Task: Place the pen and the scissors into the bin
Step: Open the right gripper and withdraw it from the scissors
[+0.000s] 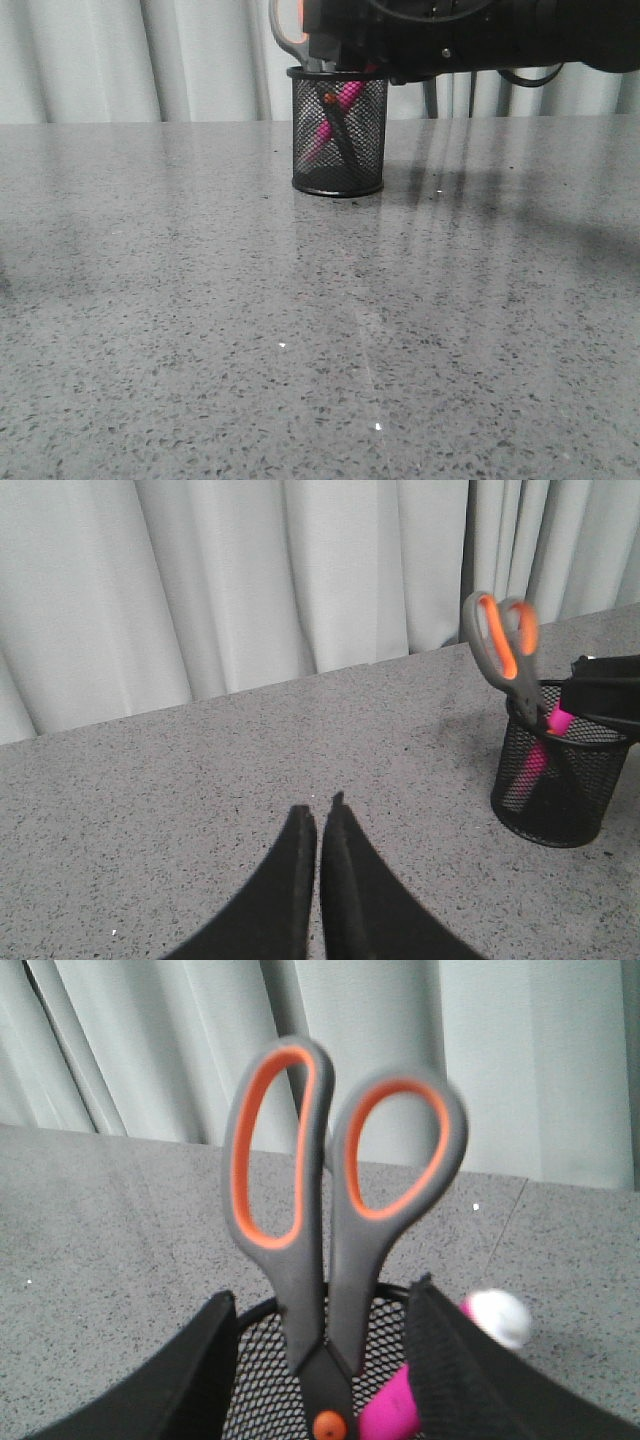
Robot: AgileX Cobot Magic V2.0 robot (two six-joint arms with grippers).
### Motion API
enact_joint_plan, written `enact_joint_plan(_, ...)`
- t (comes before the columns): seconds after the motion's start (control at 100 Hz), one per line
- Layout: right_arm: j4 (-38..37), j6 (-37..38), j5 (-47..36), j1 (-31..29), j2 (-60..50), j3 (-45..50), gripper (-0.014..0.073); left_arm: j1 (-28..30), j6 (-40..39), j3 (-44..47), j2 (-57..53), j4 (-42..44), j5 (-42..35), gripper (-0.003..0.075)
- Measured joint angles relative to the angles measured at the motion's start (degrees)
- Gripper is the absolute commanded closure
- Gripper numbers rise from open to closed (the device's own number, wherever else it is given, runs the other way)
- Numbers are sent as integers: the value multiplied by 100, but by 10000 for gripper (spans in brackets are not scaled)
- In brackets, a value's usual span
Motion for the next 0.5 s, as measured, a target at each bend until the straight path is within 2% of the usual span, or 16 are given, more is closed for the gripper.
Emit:
enact_joint_plan(0.07,0,0,0,0,-199,58,255,0,0,0,0,0,0,739)
enact_joint_plan(0.16,0,0,0,0,-594,197,337,0,0,0,0,0,0,739)
enact_joint_plan(0.36,-10,-52,284,-155,-1790,496,666,0,0,0,0,0,0,739)
enact_joint_plan(0.5,-10,-560,1052,-339,-2670,648,662,0,0,0,0,98,0,740)
